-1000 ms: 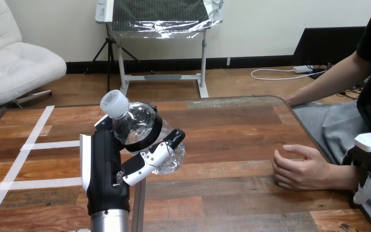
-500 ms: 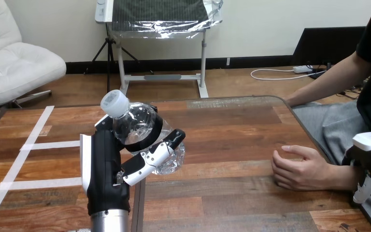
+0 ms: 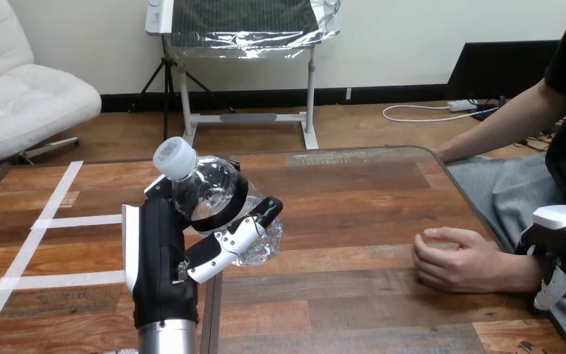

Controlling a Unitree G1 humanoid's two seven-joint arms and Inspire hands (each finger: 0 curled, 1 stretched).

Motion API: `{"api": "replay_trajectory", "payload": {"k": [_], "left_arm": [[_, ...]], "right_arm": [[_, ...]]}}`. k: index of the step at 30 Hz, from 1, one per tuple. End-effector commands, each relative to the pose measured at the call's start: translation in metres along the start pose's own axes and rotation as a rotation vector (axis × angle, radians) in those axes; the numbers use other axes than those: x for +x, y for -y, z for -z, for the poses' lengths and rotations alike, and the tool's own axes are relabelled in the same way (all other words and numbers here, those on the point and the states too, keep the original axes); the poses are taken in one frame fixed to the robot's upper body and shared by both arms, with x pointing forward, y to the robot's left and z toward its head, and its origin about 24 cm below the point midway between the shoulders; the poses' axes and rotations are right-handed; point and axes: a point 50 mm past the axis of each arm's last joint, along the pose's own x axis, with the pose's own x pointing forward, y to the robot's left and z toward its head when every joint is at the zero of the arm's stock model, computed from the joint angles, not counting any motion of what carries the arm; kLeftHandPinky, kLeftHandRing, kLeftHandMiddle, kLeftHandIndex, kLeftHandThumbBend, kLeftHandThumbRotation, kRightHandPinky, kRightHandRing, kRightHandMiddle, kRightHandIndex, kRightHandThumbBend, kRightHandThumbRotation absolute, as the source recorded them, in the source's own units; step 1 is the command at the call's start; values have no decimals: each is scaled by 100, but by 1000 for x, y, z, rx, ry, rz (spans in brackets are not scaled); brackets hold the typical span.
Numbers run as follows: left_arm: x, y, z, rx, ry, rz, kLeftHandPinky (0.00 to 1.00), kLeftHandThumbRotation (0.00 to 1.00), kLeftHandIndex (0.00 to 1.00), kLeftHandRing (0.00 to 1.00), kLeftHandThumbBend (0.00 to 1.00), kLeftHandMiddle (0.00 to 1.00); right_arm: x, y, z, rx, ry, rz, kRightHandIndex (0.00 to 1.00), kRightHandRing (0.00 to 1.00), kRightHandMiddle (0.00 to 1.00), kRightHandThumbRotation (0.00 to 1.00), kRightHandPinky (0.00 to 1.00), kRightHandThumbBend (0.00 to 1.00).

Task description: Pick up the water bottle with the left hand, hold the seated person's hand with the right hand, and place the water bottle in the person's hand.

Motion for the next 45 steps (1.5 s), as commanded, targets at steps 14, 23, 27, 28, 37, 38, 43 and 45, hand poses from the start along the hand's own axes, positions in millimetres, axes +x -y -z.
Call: {"api": "replay_trajectory", "payload": {"k": [14,23,27,28,37,38,43,45], "left_arm": [[9,3,-22,-44,115,-35,39,0,50,42,61,46],[9,2,-22,-42,116,-40,39,0,50,42,61,46],[9,2,-23,-51,114,-45,39,0,50,42,61,46],[9,2,-23,-52,115,-45,39,0,50,42,61,46],[9,2,-24,-60,116,-48,38,0,50,42,61,46],[9,2,-24,-61,116,-47,38,0,50,42,61,46],[9,2,-24,-62,113,-48,38,0,50,42,61,46],[9,2,-24,-59,112,-49,38,0,50,42,61,46]], "right_arm": [[12,-2,-20,-5,50,-54,72,59,68,0,53,68],[16,-5,-24,34,65,-84,74,63,70,0,55,67],[18,-6,-26,55,49,-96,75,64,72,0,57,67],[19,-6,-26,61,47,-96,75,64,72,0,57,67],[22,-9,-29,62,39,-105,73,63,70,0,58,69],[22,-9,-30,59,37,-110,72,63,70,0,57,69],[23,-10,-31,47,40,-118,70,63,69,0,56,69],[23,-10,-32,46,48,-122,69,63,69,0,56,69]]}}
